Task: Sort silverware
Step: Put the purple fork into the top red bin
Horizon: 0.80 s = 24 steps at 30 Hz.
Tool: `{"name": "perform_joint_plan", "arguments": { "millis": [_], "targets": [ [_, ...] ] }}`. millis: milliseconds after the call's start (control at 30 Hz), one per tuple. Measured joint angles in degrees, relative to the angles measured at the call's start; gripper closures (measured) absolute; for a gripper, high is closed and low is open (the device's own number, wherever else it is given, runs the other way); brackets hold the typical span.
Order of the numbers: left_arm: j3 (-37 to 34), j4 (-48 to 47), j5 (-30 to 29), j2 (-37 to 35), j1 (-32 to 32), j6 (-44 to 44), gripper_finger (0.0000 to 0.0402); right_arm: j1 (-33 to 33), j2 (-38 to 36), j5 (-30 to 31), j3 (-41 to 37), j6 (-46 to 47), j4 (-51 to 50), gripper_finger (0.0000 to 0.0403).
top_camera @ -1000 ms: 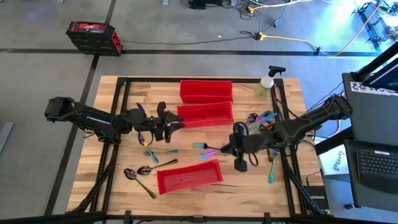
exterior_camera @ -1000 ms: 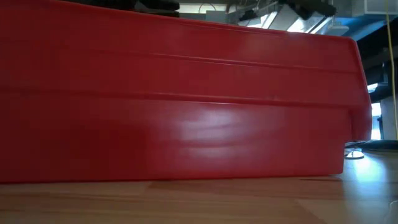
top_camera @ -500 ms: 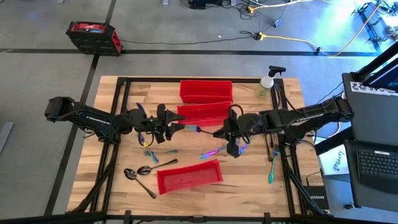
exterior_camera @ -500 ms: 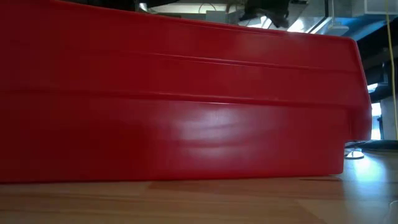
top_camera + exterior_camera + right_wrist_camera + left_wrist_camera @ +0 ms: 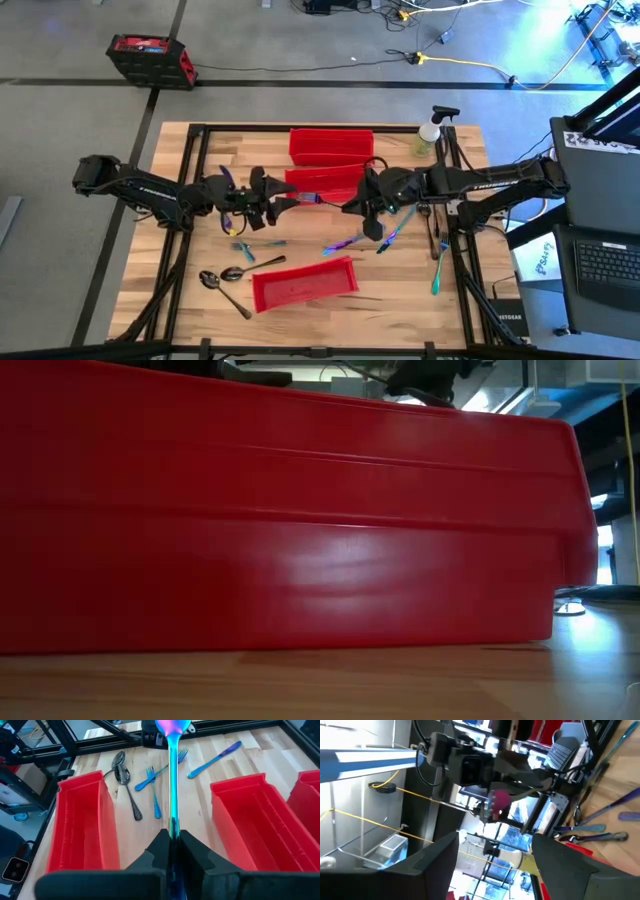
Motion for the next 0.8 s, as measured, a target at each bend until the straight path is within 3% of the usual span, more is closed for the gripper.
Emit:
{"name": "perform_joint_plan", "arguments": {
  "millis": [467, 667, 800],
  "targets": [
    [3.1, 1.0, 0.0, 4.5, 0.0, -2.1, 0.0162, -0.1, 0.0, -0.1, 0.0, -1.1, -0.2, 0.0398],
    [6.0, 0.8, -5.1, 5.2, 0.1, -2.2, 0.0162, -0.1, -0.3, 0.7, 0.0, -1.2, -5.8, 0.0398],
    [6.2, 1.0, -9.5, 3.9, 0.1, -4.9, 0.0162, 0.0, -3.0, 4.4, 0.0, -1.2, -9.1, 0.0398]
  ]
}}
